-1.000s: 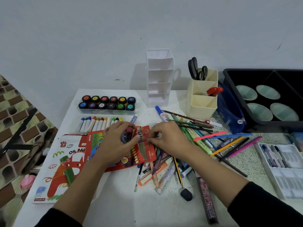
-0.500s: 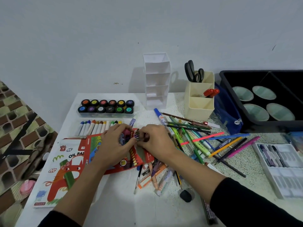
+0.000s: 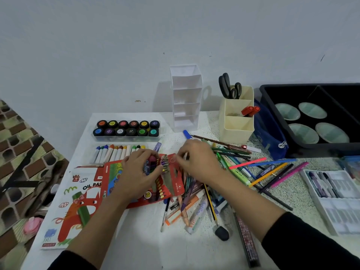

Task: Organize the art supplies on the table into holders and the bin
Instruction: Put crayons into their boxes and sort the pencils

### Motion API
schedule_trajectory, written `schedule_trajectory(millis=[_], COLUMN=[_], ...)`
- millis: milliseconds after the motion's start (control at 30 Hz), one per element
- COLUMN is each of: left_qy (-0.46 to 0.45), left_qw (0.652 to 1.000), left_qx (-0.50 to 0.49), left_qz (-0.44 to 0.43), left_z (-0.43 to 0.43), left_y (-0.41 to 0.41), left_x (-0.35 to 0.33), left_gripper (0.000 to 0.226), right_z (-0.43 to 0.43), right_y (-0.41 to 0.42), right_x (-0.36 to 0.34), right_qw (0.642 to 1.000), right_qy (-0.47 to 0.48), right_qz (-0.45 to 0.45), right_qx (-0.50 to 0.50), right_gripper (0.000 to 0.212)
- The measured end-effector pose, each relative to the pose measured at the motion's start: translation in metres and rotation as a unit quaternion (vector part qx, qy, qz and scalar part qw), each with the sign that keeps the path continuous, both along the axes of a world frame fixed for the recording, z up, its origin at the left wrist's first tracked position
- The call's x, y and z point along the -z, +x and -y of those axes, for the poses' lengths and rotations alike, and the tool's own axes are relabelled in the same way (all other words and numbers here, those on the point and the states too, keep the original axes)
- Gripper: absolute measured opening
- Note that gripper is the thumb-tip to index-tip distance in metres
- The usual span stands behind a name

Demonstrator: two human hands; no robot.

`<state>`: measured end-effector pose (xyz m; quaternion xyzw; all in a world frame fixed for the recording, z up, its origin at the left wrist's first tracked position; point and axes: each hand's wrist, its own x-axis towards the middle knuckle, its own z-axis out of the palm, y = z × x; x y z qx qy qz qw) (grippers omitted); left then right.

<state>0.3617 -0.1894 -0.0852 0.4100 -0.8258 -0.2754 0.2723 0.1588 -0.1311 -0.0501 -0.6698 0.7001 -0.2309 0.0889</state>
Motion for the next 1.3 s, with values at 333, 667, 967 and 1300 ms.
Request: schedule_trajectory(millis=[333,667,967,1300], left_qy=[-0.008,-0.012,-0.017,-0.022], left_qw=[1.000,1.000,1.000,1.000], left_qx=[0.001,-0.001,-0.006,-0.004], left_qz=[0.000,0.005,0.010,0.005], left_z=[-0.003,-0.003,-0.005,-0.004], left_y=[0.002,0.001,0.001,0.000], left_x=[0.003,0.002,0.001,0.001], left_gripper=[0.030,0.031,0.033,0.031], right_z=[-0.010,-0.015,-0.025,-0.029], right_y=[-0.057,-0.061,-0.064,-0.060], right_x=[-0.002,-0.001,0.004,-0.004], right_qw=[0.981,0.981,0.983,0.989], right_qy=[0.091,0.079,0.046,0.038], right_qz=[-0.144,-0.158,-0.161,-0.134], right_qx=[0.091,0.078,0.071,0.053], right_gripper=[0.020,0.018,0.018,0.010])
